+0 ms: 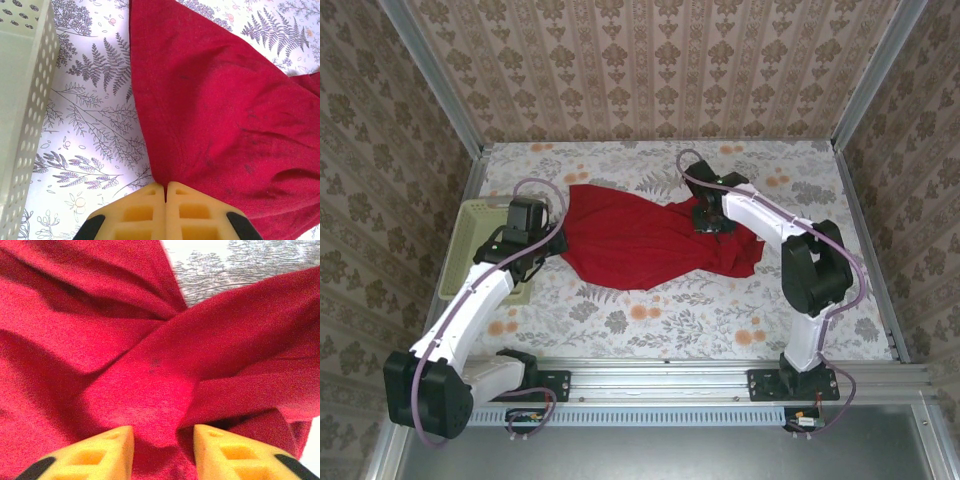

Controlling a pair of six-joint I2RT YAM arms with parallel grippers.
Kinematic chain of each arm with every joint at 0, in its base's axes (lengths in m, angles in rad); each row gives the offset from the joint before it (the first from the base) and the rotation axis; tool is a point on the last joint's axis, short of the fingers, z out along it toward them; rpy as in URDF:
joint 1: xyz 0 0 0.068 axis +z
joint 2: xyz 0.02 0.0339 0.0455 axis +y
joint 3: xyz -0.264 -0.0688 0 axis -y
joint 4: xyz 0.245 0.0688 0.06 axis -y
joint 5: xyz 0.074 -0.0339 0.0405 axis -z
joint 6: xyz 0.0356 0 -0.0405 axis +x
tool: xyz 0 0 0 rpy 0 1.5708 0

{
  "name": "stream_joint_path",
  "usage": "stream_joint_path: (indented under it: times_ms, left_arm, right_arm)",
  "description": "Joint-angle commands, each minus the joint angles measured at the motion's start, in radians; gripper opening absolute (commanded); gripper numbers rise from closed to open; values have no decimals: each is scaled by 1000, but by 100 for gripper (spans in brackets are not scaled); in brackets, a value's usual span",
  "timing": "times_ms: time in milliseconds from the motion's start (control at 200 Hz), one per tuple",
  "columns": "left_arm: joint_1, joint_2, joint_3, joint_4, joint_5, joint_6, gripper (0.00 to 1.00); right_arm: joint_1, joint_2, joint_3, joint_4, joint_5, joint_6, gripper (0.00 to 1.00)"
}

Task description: Fold the inside-out t-shirt

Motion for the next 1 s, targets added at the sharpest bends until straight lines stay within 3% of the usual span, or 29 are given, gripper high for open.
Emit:
stream_joint_path:
  times_ms: [0,240,375,505,745,995]
  left_arm:
    - [-3,1,-3,-2,-18,23,0]
    - [3,27,-8,13,-15,24,0]
    - [4,35,-3,15,-13,28,0]
    - [4,28,-4,11,-9,25,0]
    - [8,11,-11,-4,-18,26,0]
    - [12,14,-9,-6,-17,31,0]
  right_arm:
    - [-21,-94,-7,-7,-43,-31,41]
    - [-224,-388,-340,203,-228,15,40]
    - [-284,-363,-411,230,-230,19,41]
    - [-272,-270,-411,272,-234,11,46]
    - [-122,-198,-313,245,-234,-5,58]
    - [-54,-186,-268,150,-136,-21,66]
